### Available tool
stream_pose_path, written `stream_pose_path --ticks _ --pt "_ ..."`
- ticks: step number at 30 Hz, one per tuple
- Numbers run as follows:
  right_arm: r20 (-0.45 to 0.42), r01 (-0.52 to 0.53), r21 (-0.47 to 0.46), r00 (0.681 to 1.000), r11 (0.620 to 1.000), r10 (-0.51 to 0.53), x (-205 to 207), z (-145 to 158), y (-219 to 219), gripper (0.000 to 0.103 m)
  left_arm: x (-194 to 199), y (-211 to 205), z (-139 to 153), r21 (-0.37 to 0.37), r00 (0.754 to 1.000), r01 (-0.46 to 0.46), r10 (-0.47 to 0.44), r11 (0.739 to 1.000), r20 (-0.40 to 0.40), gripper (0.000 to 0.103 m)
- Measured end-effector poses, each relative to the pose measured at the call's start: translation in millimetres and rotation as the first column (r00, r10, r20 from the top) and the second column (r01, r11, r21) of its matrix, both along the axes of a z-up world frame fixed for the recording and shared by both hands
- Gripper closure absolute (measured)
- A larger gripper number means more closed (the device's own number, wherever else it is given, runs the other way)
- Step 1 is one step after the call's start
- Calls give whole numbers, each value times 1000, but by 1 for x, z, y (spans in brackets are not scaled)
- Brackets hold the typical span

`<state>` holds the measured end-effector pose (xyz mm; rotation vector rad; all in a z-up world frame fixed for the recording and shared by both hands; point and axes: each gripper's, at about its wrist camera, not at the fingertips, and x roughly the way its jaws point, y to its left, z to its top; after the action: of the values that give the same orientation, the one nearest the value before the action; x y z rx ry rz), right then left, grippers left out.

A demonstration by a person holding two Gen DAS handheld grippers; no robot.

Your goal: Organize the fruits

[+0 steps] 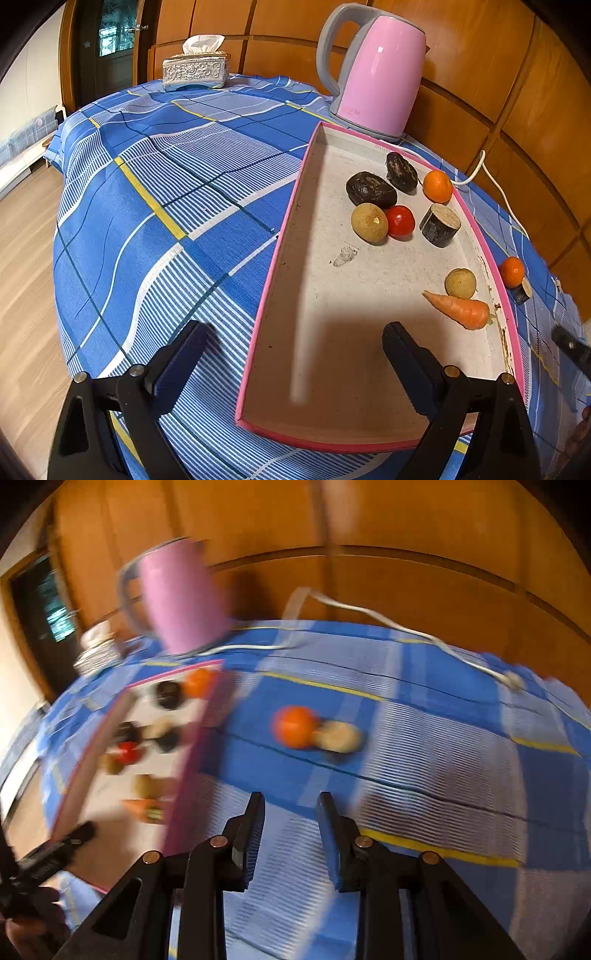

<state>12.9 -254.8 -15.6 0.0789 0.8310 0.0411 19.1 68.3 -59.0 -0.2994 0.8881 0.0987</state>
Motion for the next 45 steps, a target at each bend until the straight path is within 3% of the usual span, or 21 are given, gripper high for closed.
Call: stream_pose_path --ticks 4,7,10,13,17,20,35,45 --pt "-8 163 -56 986 985 -164 -15 -5 -48 74 0 -1 0 3 1000 1 -1 1000 -1 6" --pt "-16 293 -81 955 953 -295 -26 -10 -83 74 0 -1 0 6 1000 1 -1 1000 -1 6" --pt "-21 421 -98 905 902 -425 -39 -15 -117 74 -1 -1 -1 10 1000 3 -3 1000 -2 6" --pt "-16 549 -119 832 827 -554 -51 -21 -146 74 -1 -2 -1 15 1000 5 -5 1000 -2 6" --pt "-9 639 -136 763 757 -646 -59 -27 -169 73 0 -3 -1 18 1000 7 -7 1000 -2 6" --pt "-5 672 -146 734 726 -680 -64 -32 -178 73 0 -4 -2 25 1000 9 -9 1000 -2 5" --pt "45 685 -174 723 707 -689 -65 -41 -175 68 2 -4 0 32 1000 30 -30 999 -11 4" --pt "51 687 -148 724 711 -688 -67 -41 -177 68 -3 -2 43 69 996 50 -56 996 76 5"
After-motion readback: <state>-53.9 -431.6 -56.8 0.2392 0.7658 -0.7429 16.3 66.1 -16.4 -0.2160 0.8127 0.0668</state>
